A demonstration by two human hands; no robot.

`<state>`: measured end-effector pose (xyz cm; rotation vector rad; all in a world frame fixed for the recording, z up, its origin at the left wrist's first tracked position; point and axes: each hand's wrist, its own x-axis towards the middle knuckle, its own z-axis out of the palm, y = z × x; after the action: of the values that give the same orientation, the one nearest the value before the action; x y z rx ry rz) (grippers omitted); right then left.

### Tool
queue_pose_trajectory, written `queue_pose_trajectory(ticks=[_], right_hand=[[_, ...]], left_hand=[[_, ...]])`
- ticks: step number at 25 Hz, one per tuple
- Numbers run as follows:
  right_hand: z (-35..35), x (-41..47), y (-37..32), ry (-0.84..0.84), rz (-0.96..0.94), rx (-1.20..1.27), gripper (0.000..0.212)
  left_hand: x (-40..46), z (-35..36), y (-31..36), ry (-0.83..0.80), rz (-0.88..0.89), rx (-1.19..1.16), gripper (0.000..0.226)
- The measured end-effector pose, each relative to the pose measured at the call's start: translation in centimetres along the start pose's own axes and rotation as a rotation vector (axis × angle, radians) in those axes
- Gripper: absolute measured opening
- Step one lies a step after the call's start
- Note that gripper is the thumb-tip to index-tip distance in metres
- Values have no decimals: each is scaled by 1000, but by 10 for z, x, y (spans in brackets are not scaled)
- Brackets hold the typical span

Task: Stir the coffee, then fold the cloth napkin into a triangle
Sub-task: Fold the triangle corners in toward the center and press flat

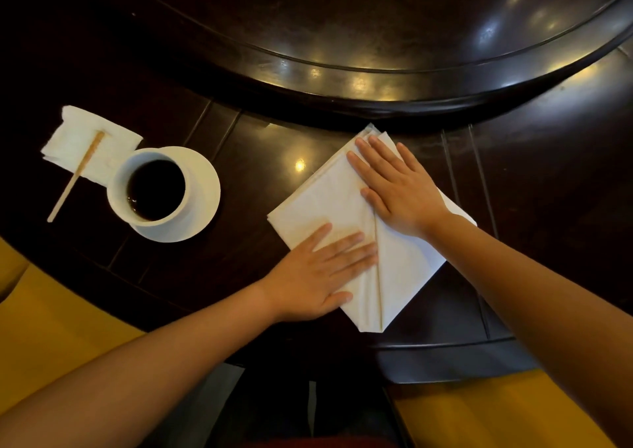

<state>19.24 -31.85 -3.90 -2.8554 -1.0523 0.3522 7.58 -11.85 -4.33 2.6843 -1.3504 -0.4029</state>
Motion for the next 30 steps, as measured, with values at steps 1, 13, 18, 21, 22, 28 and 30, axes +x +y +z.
queue_pose_trajectory(ticks=[1,13,18,21,22,28,30], right_hand=[[0,0,0,-3,5,-3,56],[8,-6,-15,-1,92,3,58],[14,-14,-27,-7,131,3,58],[19,-24,-40,-5,136,17,59],[20,-27,-44,-6,139,25,59],[8,-36,-52,15,122,165,59],[1,-49,-53,162,269,253,63]], left_hand=[[-7,2,9,-5,34,8,63],[6,-11,5,221,-529,-38,67],[2,2,-8,150,-851,-72,69],[-29,8,4,141,-880,-91,70],[-37,8,8,132,-880,-105,70],[-52,-5,18,165,-904,-193,71],[-40,-18,10,275,-895,-239,70]])
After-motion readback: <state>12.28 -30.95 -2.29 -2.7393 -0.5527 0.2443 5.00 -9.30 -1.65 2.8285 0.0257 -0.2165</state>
